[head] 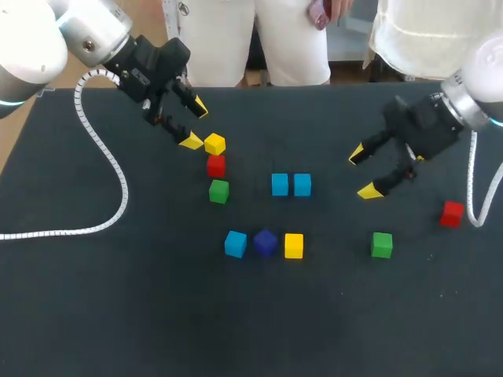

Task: Place the blue cubes, place green cubes on the blue cubes, place the yellow cubes on the green cubes, then place the red cubes on the yellow cubes, and place purple cube on the red cubes.

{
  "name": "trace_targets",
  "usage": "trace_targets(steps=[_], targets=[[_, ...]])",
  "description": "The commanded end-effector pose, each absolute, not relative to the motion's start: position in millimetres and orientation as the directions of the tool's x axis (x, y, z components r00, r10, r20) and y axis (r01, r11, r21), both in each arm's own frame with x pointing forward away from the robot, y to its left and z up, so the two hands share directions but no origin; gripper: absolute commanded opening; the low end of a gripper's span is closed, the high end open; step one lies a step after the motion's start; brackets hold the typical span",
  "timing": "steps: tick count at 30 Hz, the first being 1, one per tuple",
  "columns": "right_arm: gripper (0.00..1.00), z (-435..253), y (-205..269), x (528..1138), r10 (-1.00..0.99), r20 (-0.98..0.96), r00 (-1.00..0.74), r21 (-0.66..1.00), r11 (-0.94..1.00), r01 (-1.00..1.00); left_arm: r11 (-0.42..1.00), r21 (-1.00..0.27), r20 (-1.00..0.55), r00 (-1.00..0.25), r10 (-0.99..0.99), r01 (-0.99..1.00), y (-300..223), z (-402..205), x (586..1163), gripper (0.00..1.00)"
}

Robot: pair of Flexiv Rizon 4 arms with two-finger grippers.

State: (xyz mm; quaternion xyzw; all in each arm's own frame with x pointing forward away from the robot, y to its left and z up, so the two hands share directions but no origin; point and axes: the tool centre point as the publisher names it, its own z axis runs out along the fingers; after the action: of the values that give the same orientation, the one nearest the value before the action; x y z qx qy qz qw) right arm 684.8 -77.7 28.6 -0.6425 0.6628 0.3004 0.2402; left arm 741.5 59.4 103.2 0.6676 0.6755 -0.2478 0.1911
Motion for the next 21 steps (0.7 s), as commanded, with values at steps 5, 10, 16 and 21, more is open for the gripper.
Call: trace_targets(steps=[5,10,16,21], targets=[[1.0,31.7,-92.7,698.8,-0.675,-0.736,-0.052,0.105,-0.038,-0.994,-0.014,-0.079,-0.588,-0.035,0.808,0.997,59.6,103.4,741.1,1.0],[1.0,34.3,-98.2,702.1,-0.67,-0.74,-0.049,0.095,-0.033,-0.995,-0.014,-0.079,-0.588,-0.035,0.808,0.997,59.6,103.4,741.1,1.0],[1.0,33.5,-98.0,701.3,-0.671,-0.74,-0.045,0.093,-0.037,-0.995,-0.014,-0.079,-0.588,-0.035,0.808,0.997,59.6,103.4,741.1,1.0],[1.0,31.4,-97.1,699.6,-0.675,-0.736,-0.058,0.11,-0.034,-0.993,-0.014,-0.079,-0.588,-0.035,0.808,0.997,59.6,103.4,741.1,1.0]])
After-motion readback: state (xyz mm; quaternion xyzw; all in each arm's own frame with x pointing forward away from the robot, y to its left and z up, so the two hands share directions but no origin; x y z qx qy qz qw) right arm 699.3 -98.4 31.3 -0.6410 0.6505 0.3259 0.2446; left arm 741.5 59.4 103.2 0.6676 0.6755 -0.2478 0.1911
